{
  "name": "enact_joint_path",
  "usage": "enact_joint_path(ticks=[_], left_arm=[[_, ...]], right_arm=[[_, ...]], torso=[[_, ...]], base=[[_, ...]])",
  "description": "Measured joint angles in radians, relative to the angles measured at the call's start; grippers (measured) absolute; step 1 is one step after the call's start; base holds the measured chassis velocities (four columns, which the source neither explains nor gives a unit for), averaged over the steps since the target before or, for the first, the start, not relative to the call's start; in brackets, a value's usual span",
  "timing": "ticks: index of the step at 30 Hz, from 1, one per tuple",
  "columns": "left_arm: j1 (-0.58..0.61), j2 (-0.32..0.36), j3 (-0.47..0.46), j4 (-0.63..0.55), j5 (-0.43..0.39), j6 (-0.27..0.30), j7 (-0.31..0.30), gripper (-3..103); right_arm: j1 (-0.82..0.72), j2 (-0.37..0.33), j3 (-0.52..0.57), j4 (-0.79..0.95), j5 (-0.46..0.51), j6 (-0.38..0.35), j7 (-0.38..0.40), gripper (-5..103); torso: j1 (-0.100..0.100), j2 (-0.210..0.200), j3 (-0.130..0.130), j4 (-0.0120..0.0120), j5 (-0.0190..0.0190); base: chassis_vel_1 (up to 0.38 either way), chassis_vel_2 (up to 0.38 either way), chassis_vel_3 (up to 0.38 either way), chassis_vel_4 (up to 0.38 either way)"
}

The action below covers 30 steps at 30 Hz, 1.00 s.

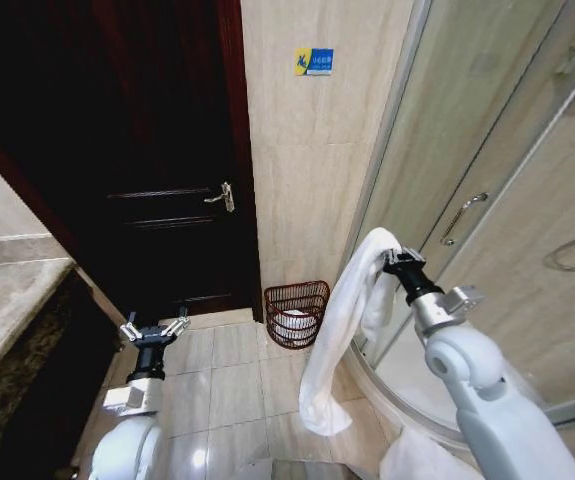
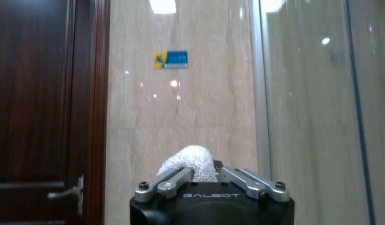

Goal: Discard the used towel into the hamper.

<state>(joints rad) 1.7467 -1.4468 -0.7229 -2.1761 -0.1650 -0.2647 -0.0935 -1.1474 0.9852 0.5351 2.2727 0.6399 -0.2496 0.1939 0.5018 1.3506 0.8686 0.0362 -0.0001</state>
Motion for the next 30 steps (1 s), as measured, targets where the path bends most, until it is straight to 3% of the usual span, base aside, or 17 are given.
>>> enact_joint_path(ticks=[9,14,18,21,26,29,30], left_arm=[[-0.001,-0.040,0.034,0.025,0.048,-0.019,0.023,100],[-0.019,-0.094,0.041,0.037,0.116,-0.031,0.019,100],[-0.020,-0.102,0.052,0.030,0.135,-0.030,0.009,100],[-0.022,-0.115,0.066,0.024,0.154,-0.022,-0.005,100],[-0.023,-0.124,0.066,0.024,0.166,-0.015,-0.007,100],[-0.013,-0.132,0.066,0.025,0.169,-0.014,-0.011,100],[-0.013,-0.132,0.066,0.025,0.169,-0.014,-0.011,100]], right_arm=[[0.209,-0.033,-0.019,-0.084,0.090,-0.001,-0.021,4],[0.476,-0.068,-0.046,-0.193,0.197,-0.025,-0.021,4],[0.586,-0.081,-0.062,-0.241,0.247,-0.046,-0.020,4],[0.759,-0.097,-0.121,-0.318,0.302,-0.060,-0.012,4],[0.910,-0.088,-0.191,-0.381,0.324,-0.069,-0.005,4],[1.123,-0.031,-0.298,-0.530,0.329,-0.075,0.001,4],[1.123,-0.031,-0.298,-0.530,0.329,-0.075,0.001,4]], torso=[[0.000,0.000,0.000,0.0000,0.0006],[0.000,0.000,0.000,0.0004,-0.0001],[0.000,0.000,0.000,0.0002,0.0001],[0.000,0.000,0.000,-0.0003,0.0004],[0.000,0.000,0.000,0.0000,-0.0004],[0.000,0.000,0.000,0.0002,0.0004],[0.000,0.000,0.000,0.0002,0.0004]], base=[[0.000,0.000,0.000,0.000],[0.000,0.000,0.000,0.000],[0.000,0.000,0.000,0.000],[0.000,0.000,0.000,0.000],[0.000,0.000,0.000,0.000],[0.000,0.000,0.000,0.000],[0.000,0.000,0.000,0.000]])
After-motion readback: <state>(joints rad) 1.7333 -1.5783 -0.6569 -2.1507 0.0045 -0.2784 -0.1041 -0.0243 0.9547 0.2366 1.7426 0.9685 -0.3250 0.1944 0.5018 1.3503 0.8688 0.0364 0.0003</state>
